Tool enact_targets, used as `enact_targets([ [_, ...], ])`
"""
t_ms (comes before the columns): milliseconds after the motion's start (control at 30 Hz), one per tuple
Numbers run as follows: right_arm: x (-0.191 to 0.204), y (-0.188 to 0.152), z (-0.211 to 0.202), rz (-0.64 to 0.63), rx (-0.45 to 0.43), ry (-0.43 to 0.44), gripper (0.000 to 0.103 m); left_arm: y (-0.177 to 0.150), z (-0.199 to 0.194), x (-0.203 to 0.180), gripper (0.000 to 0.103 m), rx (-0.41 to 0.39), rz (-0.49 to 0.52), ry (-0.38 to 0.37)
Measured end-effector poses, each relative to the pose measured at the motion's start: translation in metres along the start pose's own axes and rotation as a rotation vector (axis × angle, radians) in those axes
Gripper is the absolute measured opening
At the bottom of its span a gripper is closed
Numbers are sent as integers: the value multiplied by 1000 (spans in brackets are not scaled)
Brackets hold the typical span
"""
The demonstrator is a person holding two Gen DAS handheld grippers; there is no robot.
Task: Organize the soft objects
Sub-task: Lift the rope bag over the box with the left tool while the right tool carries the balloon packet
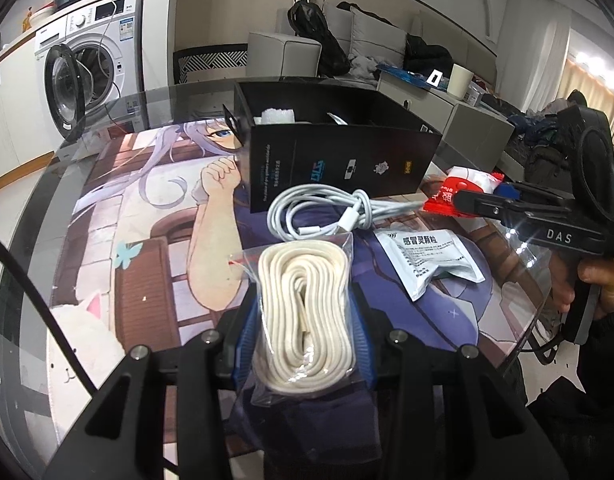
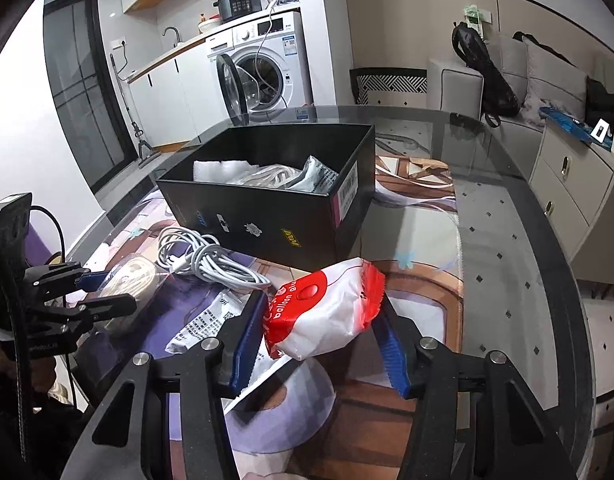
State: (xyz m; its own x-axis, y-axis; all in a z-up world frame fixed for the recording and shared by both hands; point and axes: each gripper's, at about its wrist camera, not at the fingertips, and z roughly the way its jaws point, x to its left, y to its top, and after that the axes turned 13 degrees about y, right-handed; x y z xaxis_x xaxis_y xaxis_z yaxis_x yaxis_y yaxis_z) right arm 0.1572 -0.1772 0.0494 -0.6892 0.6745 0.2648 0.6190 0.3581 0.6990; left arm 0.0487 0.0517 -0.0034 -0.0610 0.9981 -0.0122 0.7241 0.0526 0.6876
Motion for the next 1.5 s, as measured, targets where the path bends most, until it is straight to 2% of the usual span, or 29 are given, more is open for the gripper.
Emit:
enact_targets([
  [533,20,9,-26,-52,-88,26,53,8,-19,18,40,-55,-63,23],
  [733,26,16,-30,-70,-102,30,53,20,-23,23,40,-91,-86,45],
  [1500,48,58,-31,-126,-157,34,53,69,-26,30,40,-173,-114,31],
])
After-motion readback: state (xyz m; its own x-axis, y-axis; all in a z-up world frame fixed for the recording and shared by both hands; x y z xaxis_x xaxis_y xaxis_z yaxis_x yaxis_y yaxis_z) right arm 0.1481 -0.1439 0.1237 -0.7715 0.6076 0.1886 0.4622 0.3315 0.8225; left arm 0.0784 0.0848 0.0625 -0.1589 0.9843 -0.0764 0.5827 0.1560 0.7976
